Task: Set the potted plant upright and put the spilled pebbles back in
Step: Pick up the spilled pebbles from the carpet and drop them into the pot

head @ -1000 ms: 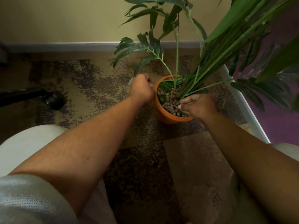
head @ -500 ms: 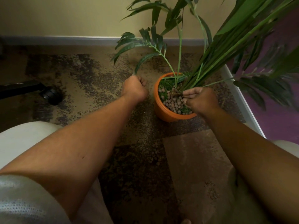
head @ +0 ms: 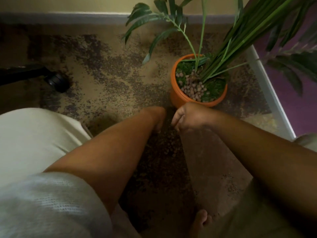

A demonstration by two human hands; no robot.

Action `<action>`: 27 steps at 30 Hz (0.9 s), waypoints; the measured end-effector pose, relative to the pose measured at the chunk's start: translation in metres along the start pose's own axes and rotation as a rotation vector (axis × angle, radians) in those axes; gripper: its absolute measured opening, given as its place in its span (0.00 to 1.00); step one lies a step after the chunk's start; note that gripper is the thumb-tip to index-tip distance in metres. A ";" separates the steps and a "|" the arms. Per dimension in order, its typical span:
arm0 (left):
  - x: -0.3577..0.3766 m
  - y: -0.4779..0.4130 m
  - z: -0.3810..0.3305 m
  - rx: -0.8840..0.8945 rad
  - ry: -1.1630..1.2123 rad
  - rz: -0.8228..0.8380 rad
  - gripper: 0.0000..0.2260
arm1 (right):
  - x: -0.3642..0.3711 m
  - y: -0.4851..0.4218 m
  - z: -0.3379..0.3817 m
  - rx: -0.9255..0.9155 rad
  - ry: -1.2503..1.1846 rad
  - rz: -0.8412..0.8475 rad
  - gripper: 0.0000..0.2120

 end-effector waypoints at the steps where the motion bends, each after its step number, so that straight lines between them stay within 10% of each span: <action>1: 0.009 -0.004 -0.001 -0.009 0.023 0.010 0.25 | 0.008 -0.007 -0.005 0.032 0.091 0.018 0.11; 10: 0.032 -0.019 -0.033 0.148 0.047 -0.167 0.20 | 0.029 -0.039 -0.099 0.349 0.194 -0.169 0.09; 27: 0.050 -0.024 -0.053 0.060 -0.132 -0.091 0.14 | -0.001 -0.037 -0.105 0.323 -0.067 -0.420 0.26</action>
Point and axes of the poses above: each hand's wrist, its own y-axis away from the middle knuckle, its own x-axis out of the palm, z = x × y, the point moved 10 cm from there along -y, towards the middle knuckle, and after that the axes turned 9 degrees about z, right-handed, at the moved point
